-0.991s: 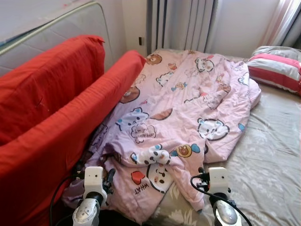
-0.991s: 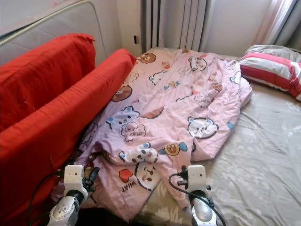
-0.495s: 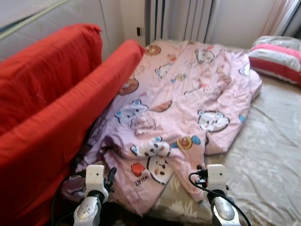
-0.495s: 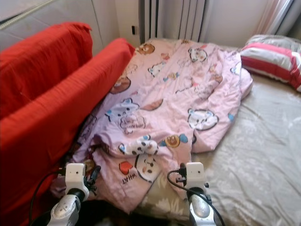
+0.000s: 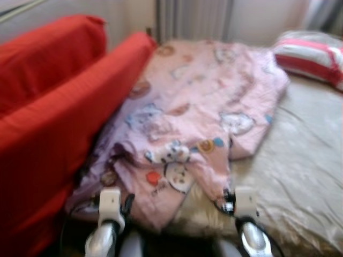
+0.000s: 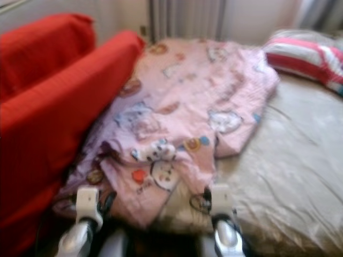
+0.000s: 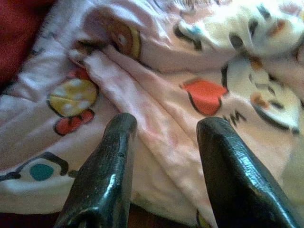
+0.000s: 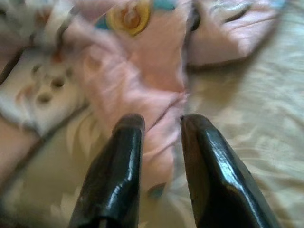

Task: Clean up the room

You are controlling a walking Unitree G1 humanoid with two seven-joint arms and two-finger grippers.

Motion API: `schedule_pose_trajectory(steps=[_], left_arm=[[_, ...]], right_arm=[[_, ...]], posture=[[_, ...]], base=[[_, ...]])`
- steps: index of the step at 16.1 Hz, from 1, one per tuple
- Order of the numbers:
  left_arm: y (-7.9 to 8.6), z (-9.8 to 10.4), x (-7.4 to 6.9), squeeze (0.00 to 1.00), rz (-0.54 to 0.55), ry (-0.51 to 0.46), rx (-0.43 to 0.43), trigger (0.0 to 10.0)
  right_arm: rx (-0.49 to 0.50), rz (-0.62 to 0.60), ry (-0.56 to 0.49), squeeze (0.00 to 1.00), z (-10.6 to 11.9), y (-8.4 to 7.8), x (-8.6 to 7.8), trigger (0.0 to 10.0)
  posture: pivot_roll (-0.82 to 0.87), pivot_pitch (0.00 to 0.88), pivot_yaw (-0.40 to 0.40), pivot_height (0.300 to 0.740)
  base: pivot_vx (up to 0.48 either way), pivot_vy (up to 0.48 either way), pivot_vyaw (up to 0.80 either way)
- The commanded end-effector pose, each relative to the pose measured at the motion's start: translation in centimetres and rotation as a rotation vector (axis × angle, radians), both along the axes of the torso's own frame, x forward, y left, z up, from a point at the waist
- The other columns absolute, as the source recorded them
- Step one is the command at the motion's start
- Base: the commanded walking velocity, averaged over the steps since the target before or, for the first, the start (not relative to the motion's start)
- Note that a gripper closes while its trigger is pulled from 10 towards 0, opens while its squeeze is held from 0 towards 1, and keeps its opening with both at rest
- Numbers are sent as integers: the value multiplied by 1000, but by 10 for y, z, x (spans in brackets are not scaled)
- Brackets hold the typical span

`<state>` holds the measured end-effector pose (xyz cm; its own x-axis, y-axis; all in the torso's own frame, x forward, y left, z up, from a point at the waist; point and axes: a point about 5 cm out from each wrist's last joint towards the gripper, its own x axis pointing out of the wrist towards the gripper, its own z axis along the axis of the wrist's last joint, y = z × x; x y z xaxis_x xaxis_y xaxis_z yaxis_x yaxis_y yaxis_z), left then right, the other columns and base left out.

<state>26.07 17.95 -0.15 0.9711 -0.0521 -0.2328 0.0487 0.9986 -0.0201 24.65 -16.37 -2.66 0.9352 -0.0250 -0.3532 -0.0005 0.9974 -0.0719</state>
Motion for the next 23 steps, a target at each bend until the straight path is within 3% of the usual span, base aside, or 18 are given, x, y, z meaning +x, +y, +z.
schedule_pose_trajectory(steps=[1,18,23], left_arm=[[3,-8,-9,0,9,44,-10,10000],[2,-8,-9,0,3,50,-9,10000],[1,-9,-8,0,-1,61,-2,10000]], right_arm=[[9,-9,11,0,2,0,5,10000],[6,-18,36,0,1,-2,7,10000],[0,-31,50,0,3,-4,12,10000]], posture=[[45,139,-2,633],[48,136,-2,633],[68,155,-2,633]], base=[[0,0,0],[0,0,0],[397,0,0]])
